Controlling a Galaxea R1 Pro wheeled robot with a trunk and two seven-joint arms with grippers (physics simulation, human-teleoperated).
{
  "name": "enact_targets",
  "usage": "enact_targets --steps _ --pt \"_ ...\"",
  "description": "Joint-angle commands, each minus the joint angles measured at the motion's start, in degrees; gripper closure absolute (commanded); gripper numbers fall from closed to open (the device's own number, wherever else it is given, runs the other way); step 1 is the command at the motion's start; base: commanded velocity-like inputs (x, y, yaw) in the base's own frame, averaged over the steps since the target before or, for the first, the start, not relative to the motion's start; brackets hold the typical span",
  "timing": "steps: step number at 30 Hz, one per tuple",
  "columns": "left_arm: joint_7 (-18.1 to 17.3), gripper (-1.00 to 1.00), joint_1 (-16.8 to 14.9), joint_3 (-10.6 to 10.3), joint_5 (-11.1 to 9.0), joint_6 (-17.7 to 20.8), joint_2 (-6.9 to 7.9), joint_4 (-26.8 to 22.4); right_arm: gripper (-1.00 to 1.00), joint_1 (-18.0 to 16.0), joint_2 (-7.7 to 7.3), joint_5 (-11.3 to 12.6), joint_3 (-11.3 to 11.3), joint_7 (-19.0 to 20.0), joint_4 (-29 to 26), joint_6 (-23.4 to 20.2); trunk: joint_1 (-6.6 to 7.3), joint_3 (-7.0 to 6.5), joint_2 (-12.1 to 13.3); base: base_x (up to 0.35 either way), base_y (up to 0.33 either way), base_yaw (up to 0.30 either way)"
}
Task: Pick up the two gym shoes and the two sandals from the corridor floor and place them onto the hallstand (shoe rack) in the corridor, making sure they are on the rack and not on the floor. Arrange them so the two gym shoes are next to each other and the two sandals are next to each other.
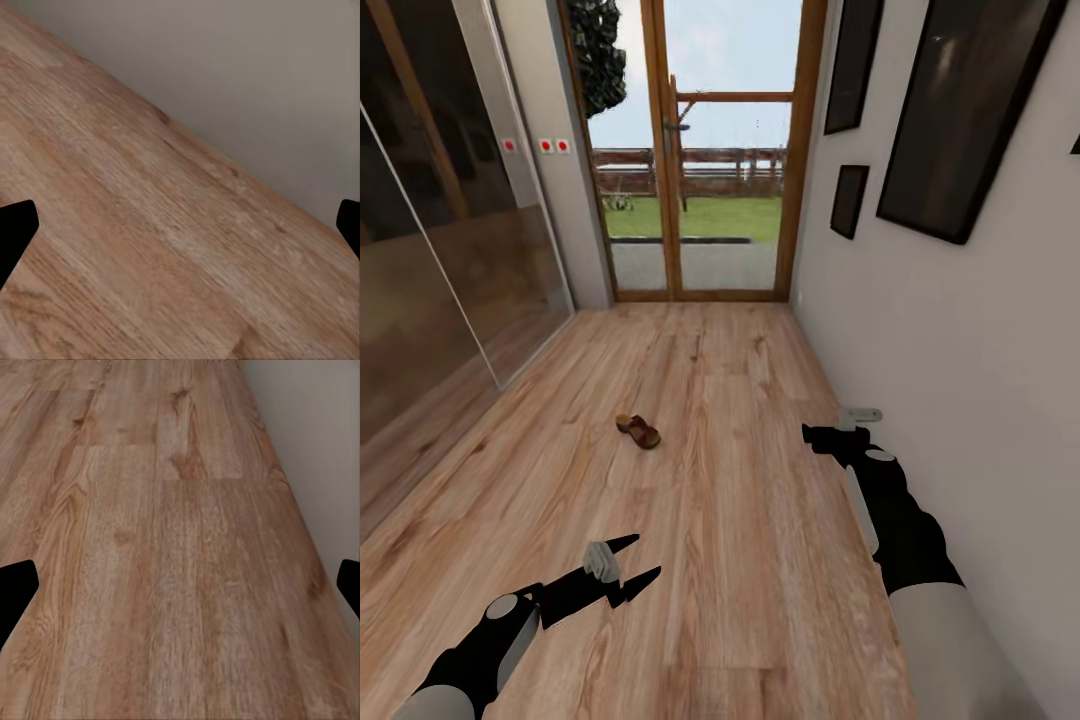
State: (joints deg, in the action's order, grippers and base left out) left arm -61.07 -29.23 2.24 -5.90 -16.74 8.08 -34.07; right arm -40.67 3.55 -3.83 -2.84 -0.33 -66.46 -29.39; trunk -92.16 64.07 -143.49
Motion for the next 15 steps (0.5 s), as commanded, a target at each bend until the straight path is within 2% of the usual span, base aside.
enact_targets --steps 1,15 --pt "-0.19 -1.0 -0.04 0.05 -0.08 -0.31 0.0 0.06 -1.0 -0.03 0.05 -0.39 -0.07 0.05 -0.07 -0.32 -0.03 0.05 -0.02 0.349 0.0 0.0" --pt "-0.19 -1.0 -0.04 0.05 -0.11 -0.31 0.0 0.04 -1.0 -0.03 0.05 -0.39 -0.08 0.07 -0.07 -0.32 -0.03 0.05 -0.02 0.349 0.0 0.0"
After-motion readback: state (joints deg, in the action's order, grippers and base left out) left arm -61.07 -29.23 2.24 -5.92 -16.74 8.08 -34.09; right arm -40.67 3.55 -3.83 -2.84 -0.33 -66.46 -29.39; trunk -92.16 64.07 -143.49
